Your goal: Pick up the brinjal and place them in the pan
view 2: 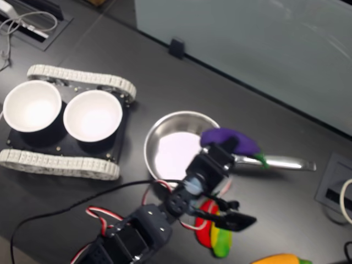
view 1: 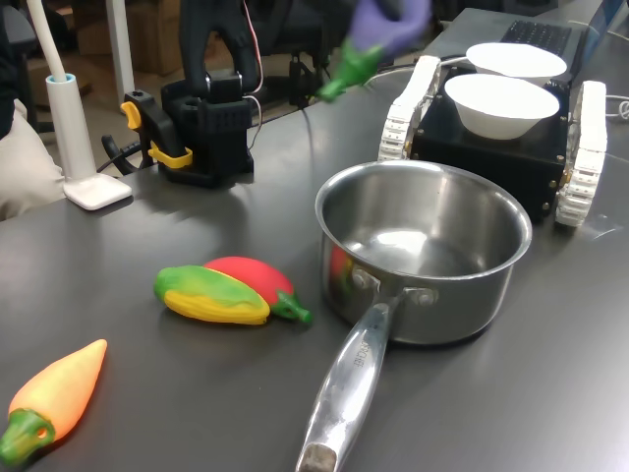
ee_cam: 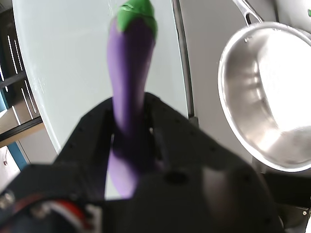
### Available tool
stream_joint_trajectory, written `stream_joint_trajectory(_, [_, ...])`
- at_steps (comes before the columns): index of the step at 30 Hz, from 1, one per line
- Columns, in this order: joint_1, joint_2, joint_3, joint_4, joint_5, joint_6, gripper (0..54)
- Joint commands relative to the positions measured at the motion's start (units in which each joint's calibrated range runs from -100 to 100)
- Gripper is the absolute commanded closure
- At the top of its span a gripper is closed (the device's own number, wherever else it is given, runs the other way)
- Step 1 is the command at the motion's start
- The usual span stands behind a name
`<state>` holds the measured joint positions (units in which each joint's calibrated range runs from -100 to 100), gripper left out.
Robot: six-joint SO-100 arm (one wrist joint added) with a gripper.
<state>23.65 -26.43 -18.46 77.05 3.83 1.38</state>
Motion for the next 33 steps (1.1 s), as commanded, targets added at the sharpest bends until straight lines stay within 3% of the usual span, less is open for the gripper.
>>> stream_joint_trajectory(1, [-5.19,-6.42,3.15,-4.68,-0.98,3.5,53.6])
stream_joint_trajectory(7, [-9.78,-9.97,11.96,-7.5,-1.22,5.68,53.6])
stream_joint_trajectory(14, [-15.62,-15.45,26.14,-13.3,-1.27,10.3,53.6])
stream_joint_trajectory(33, [-23.42,-26.84,51.86,-20.04,-1.71,13.5,53.6])
